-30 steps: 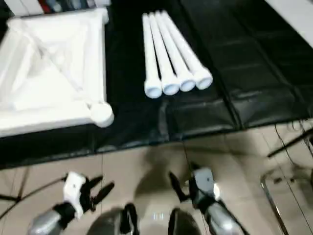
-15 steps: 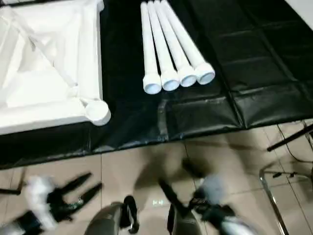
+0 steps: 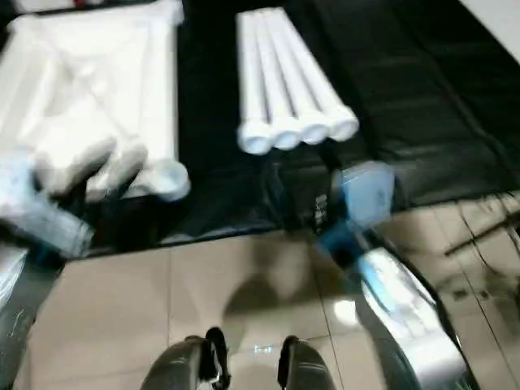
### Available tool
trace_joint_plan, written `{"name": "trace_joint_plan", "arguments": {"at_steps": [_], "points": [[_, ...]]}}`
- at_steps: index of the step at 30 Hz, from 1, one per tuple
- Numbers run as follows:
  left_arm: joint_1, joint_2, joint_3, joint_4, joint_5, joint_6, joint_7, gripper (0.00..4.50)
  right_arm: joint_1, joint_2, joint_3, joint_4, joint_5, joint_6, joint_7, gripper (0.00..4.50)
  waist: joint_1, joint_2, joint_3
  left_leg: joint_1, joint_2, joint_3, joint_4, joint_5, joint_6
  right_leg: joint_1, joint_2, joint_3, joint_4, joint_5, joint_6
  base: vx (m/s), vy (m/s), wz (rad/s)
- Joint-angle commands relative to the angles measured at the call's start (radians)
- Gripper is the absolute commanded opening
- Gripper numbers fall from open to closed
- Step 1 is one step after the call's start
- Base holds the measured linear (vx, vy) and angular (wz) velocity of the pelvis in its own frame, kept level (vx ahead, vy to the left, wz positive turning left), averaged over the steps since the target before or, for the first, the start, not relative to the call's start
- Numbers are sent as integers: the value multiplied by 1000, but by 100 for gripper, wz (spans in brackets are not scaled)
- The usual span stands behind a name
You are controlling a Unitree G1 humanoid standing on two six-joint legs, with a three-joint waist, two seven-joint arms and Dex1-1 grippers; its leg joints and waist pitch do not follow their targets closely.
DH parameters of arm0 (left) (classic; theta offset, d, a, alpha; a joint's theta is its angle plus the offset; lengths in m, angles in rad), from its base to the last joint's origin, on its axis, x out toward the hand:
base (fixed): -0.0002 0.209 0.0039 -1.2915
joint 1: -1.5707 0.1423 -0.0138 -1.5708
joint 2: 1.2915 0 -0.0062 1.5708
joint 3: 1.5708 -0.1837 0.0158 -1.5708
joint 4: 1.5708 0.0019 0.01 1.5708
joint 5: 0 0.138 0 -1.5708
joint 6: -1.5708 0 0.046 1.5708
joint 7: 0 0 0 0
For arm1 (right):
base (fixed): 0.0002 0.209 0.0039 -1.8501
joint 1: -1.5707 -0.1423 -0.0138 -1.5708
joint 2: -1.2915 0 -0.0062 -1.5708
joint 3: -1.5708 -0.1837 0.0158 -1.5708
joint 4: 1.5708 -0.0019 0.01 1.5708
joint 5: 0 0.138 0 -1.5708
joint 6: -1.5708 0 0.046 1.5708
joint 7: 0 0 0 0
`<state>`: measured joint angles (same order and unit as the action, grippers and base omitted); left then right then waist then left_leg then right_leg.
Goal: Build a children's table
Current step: Move to table
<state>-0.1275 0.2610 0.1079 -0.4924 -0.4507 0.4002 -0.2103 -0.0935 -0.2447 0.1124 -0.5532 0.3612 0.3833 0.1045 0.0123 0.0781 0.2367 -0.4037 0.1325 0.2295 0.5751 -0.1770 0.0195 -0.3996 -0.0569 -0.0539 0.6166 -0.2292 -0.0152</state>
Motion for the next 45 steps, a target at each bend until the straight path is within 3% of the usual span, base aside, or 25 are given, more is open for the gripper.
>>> {"name": "trace_joint_plan", "arguments": {"at_steps": [1, 2, 4, 8, 10, 11, 12, 13, 14, 15, 17, 19, 20, 21, 22, 24, 25, 26, 28, 29, 31, 34, 36, 40, 45], "points": [[0, -20, -8, 13, 72, -5, 74, 273, -31, 55, 44, 57, -87, -6, 11, 450, 0, -6, -110, 16, 96, -76, -41, 59, 85, 67, -111, 71, -29, 313, -246, 0, 0, 0], [-4, -19, -11, 12, 85, 4, 89, 273, -38, 73, 48, 68, -117, -4, 18, 450, -1, -19, -109, -33, 63, -113, -49, 42, 155, 104, -123, 21, -26, 311, -253, 0, 0, 0], [-3, -3, -28, 3, 113, 31, 114, 273, -55, 98, 72, 102, -214, -11, 23, 450, -17, 18, -116, -21, 49, -134, -40, -69, 232, 112, -133, -17, -58, 85, -224, 7, -23, 23], [-10, -14, -25, -18, 105, 85, 158, 273, -77, 53, 108, 123, -158, -2, 3, 450, -3, 30, -80, -34, 38, -134, 8, -314, 92, 201, -169, -53, -177, -691, -67, 22, -34, 62], [-2, -15, -30, -25, 128, 93, 157, 273, -84, 35, 118, 140, -118, 4, 14, 450, 7, 41, -78, -25, 55, -138, 26, -282, 74, 228, -188, -72, -209, -759, -37, 61, 13, 62], [3, -20, -33, -25, 138, 93, 155, 273, -84, 39, 116, 149, -134, 1, 34, 450, -7, 44, -83, -21, 58, -149, -5, -306, 60, 250, -136, -109, -190, -686, -39, 111, 59, 63], [7, -22, -34, -22, 149, 88, 156, 273, -81, 50, 106, 155, -173, -9, 28, 450, -29, 61, -98, 43, 54, -201, -69, -334, 89, 238, -37, -135, -133, -517, -22, 111, 59, 63], [6, -24, -35, -18, 151, 87, 158, 273, -75, 69, 89, 157, -201, -13, 14, 450, -58, 80, -115, 153, 65, -278, -83, -331, 161, 162, 20, -135, -55, -398, -18, 214, 73, 60], [6, -21, -38, -14, 158, 81, 160, 273, -69, 81, 73, 155, -231, 0, -2, 450, -71, 64, -146, 269, 154, -328, -48, -322, 184, 31, 19, -52, 69, -246, -11, 235, 63, 46], [6, -21, -38, -14, 158, 81, 160, 273, -69, 81, 73, 155, -231, 0, -2, 450, -51, 63, -124, 218, 144, -290, -60, -294, 157, -3, 15, -24, 118, -174, 29, 235, 63, 46], [11, -23, -43, -8, 152, 76, 162, 273, -51, 83, 55, 151, -226, 14, -1, 450, -54, 47, -134, 187, 112, -242, -83, -245, 161, -23, 20, -22, 148, -49, 63, 155, 33, 14], [34, -24, -51, -14, 142, 73, 150, 273, -17, 57, 46, 136, -185, -3, 5, 450, -53, 20, -136, 159, 86, -202, -106, -310, 163, -16, 1, -9, 107, 69, 38, 150, -3, 6], [49, -25, -57, -22, 139, 76, 137, 273, 0, 44, 44, 127, -166, -8, 9, 450, -41, -15, -143, 161, 52, -173, -103, -360, 171, 1, -25, 25, 26, 79, 14, 188, -84, -8], [52, -26, -58, -23, 138, 76, 135, 273, 3, 42, 44, 125, -162, -8, 10, 450, -24, -86, -164, 104, -36, -136, -19, -376, 165, 106, -89, 151, -67, -168, 32, 188, -84, -8], [78, -21, -68, -30, 144, 66, 113, 273, 29, 35, 37, 108, -168, -5, 16, 450, -6, -78, -178, 84, -96, -121, 133, -242, 159, 137, -156, 227, -135, -577, 13, 201, -136, 5], [98, -16, -74, -32, 154, 61, 102, 273, 53, 37, 29, 90, -180, -6, 28, 450, -12, -56, -189, -11, -76, -171, 177, -87, 76, 191, -144, 200, -83, -503, -4, 195, -123, -4], [98, -16, -74, -32, 154, 61, 102, 273, 53, 37, 29, 90, -180, -6, 28, 450, -14, -60, -187, -33, -71, -177, 188, -56, 59, 192, -140, 195, -77, -405, -23, 175, -60, -20], [107, -15, -67, -15, 151, 52, 92, 273, 71, 47, 14, 79, -188, -5, 38, 450, -7, -41, -190, -49, -50, -181, 160, 93, 16, 153, -107, 133, -78, -206, -113, 144, -16, -12], [100, -16, -62, 7, 133, 50, 73, 273, 70, 51, 8, 82, -192, -7, 35, 450, -4, 1, -192, -31, -12, -173, 44, 227, 25, 103, -40, 47, -71, -93, -105, 136, 0, -11], [98, -17, -61, 12, 122, 53, 66, 273, 69, 47, 9, 83, -188, -9, 33, 450, -16, 43, -191, -8, 70, -208, -9, 87, 51, 81, -32, 35, -54, -87, -67, 136, 87, -7], [88, -14, -72, 32, 108, 62, 37, 273, 50, 37, 13, 84, -171, -14, 41, 450, -28, 49, -202, 20, 144, -263, -35, -76, 84, 63, -30, 46, 15, -76, -82, 135, 110, -2], [73, -27, -75, 62, 71, 49, -13, 273, 14, 27, 19, 99, -166, -21, 54, 450, -30, 18, -222, 18, 107, -241, -24, -28, 98, 72, -85, 65, 7, 155, -171, 68, 104, 5], [43, 14, -101, 118, 118, 45, -45, 298, -28, 15, 26, 126, -176, 28, 93, 450, 1, -2, -220, -2, 56, -181, -7, -97, 47, 92, -114, 79, -37, 119, -196, 7, 65, 1], [4, 91, -121, 172, 121, 29, -155, 307, -75, -11, 45, 165, -155, 96, 157, 450, 3, -6, -202, 31, 82, -177, -38, -390, -60, 55, -86, 76, -53, -307, -176, -13, 10, 1], [-28, 180, -140, 229, 135, -12, -287, 343, -107, -59, 79, 193, -144, 131, 221, 450, 14, -4, -211, 29, 81, -171, -56, -479, -115, 47, -98, 76, -49, -299, -140, -24, 17, 3]]}}
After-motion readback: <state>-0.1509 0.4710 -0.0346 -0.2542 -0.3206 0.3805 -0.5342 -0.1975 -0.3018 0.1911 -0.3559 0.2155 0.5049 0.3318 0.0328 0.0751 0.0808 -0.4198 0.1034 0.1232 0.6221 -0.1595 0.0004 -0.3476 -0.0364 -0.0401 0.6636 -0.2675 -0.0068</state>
